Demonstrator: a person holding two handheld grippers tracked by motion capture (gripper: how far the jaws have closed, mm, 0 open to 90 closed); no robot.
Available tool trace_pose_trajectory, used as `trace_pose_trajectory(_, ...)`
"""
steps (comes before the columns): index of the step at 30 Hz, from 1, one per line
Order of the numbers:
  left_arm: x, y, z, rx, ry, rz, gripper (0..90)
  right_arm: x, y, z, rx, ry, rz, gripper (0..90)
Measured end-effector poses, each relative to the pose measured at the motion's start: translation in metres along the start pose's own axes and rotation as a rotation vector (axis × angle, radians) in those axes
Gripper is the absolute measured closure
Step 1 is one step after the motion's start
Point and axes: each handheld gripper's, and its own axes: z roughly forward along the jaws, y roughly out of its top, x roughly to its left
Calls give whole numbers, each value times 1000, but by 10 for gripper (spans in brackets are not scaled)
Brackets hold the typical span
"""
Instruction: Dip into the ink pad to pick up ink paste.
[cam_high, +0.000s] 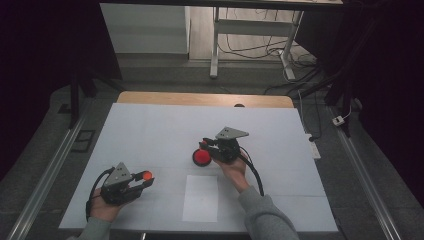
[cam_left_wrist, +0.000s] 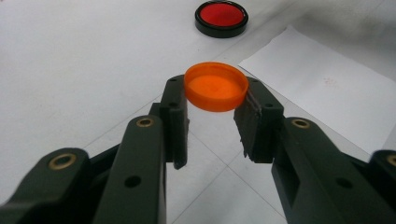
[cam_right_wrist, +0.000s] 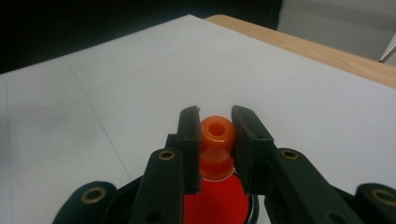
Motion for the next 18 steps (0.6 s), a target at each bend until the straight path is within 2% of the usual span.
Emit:
trace_pose_trajectory(9, 0, -1, 1, 6, -4, -1, 655, -3, -8, 13, 46, -7, -1, 736)
trace_pose_trajectory(18, 1, -1, 2, 8, -7, -4, 655, -1, -10, 19, 82, -17, -30, 736)
